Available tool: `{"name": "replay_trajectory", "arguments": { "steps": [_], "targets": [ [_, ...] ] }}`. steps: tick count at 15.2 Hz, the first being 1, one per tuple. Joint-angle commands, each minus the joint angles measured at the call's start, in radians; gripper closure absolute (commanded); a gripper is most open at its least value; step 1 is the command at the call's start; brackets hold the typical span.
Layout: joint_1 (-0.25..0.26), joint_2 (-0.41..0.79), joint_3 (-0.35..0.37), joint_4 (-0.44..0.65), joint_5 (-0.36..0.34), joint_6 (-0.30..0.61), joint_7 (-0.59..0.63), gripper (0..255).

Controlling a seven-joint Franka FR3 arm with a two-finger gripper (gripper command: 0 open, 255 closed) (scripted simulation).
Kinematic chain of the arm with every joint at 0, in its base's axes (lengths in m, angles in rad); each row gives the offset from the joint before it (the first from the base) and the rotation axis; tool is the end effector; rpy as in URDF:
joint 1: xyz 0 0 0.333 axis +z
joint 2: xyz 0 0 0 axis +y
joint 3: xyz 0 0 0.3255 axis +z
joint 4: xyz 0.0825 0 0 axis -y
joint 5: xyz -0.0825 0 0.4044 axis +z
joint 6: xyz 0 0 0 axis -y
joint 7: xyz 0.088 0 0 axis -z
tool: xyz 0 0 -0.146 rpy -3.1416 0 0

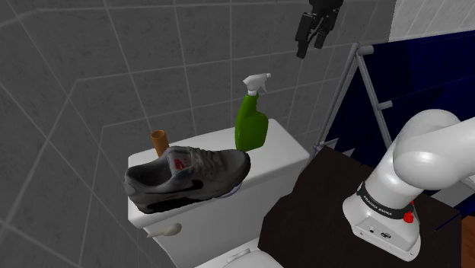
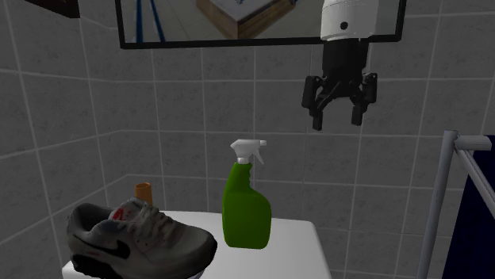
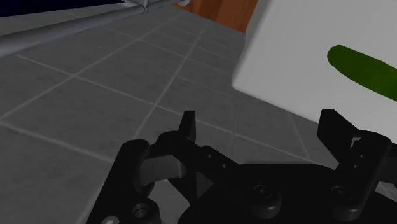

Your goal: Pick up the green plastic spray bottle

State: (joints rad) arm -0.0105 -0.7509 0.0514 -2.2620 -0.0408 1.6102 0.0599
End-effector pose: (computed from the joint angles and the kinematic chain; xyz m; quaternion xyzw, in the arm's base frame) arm 0.3389 0.0126 0.5971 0.9979 -0.0157 0.0508 0.0357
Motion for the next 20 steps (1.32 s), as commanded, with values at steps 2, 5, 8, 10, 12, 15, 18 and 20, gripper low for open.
{"name": "replay_trajectory", "arguments": {
  "steps": [2, 5, 8, 10, 12, 15, 18, 20],
  "targets": [
    [0.028, -0.009, -0.018, -0.036, 0.014, 0.053, -0.059, 0],
    [0.120, -0.027, -0.074, -0.135, 0.060, 0.203, -0.241, 0],
    [0.220, -0.035, -0.133, -0.221, 0.112, 0.339, -0.433, 0],
    [0.293, -0.036, -0.177, -0.270, 0.151, 0.421, -0.567, 0],
    [0.370, -0.035, -0.223, -0.314, 0.191, 0.493, -0.706, 0],
    [0.496, -0.031, -0.299, -0.371, 0.254, 0.584, -0.923, 0],
    [0.564, -0.028, -0.342, -0.406, 0.284, 0.634, -1.035, 0],
    [0.566, -0.022, -0.348, -0.429, 0.288, 0.661, -1.046, 0]
  ]
}}
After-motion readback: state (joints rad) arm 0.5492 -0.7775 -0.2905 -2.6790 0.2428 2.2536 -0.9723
